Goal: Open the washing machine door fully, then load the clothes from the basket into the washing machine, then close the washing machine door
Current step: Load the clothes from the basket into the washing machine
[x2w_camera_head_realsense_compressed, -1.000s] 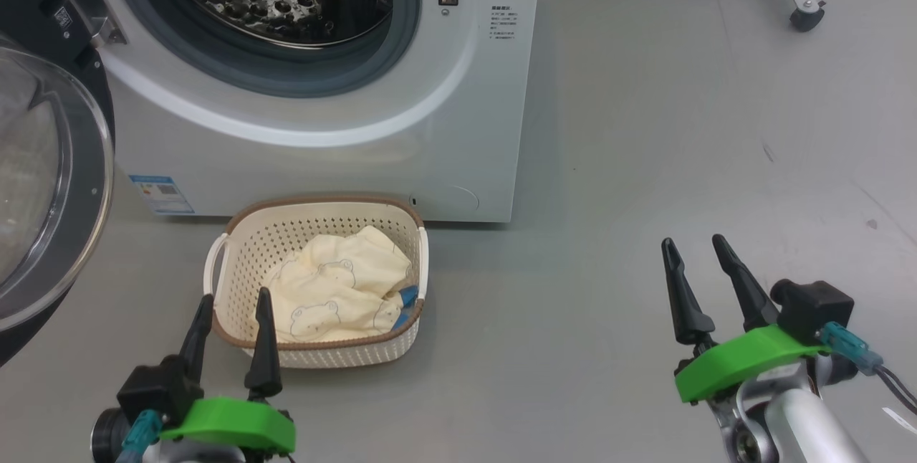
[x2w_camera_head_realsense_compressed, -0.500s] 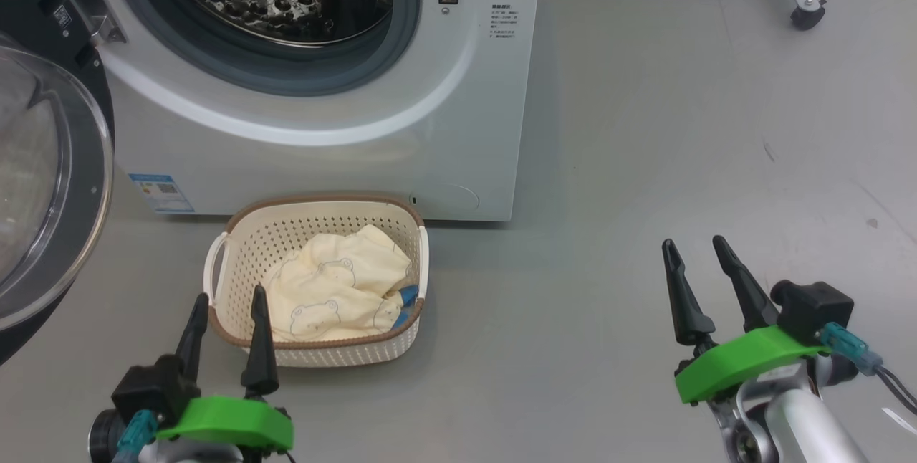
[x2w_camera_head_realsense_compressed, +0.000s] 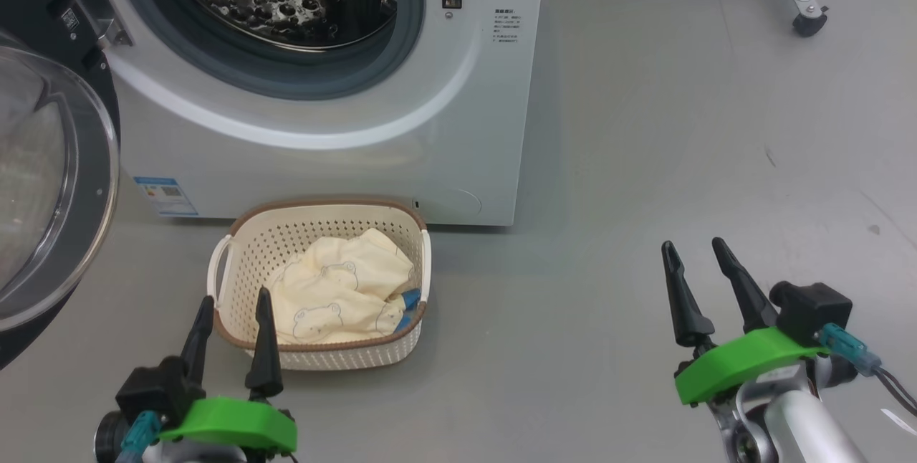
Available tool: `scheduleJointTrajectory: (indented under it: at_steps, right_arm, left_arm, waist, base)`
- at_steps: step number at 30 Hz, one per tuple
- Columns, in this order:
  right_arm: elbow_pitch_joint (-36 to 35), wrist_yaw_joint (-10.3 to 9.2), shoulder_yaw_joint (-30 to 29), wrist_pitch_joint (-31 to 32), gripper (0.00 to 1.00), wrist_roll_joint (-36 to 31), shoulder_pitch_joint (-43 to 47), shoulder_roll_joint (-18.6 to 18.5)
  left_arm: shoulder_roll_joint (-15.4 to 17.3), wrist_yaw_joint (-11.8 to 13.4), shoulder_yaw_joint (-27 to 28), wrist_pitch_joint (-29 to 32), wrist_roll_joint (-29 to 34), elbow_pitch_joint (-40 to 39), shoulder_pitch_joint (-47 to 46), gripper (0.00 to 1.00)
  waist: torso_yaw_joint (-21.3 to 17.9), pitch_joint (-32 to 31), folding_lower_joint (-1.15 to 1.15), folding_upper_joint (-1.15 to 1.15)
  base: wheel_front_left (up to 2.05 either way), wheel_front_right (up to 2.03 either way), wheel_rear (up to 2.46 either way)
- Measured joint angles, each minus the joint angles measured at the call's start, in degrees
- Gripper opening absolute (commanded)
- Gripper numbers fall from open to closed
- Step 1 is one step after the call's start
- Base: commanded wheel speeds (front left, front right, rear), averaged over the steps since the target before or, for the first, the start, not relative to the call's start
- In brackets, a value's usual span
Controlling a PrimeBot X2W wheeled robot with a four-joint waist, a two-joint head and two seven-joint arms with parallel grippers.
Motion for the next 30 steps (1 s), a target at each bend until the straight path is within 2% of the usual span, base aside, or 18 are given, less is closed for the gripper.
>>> scheduleJointTrajectory:
  at_steps: [11, 19, 30]
  right_arm:
    - [0.09, 0.00, 0.08, 0.00, 1.00, 0.00, 0.00, 0.01]
    - [0.29, 0.00, 0.07, 0.00, 1.00, 0.00, 0.00, 0.05]
    - [0.47, 0.00, 0.04, 0.00, 1.00, 0.00, 0.08, 0.32]
  left_arm:
    - [-0.10, -0.08, -0.53, 0.00, -0.21, 0.59, -0.01, 1.00]
    - [-0.01, -0.10, -1.41, 0.00, -3.63, -0.74, -0.01, 1.00]
    - [0.30, -0.10, -1.57, 0.00, -3.67, -1.22, 0.08, 1.00]
  waist:
    - [-0.02, 0.28, 0.00, 0.00]
    - [0.01, 0.35, 0.00, 0.00]
    - [0.21, 0.16, 0.00, 0.00]
  base:
    - [0.00, 0.00, 0.00]
    - [0.22, -0.22, 0.00]
    - [1.54, -1.54, 0.00]
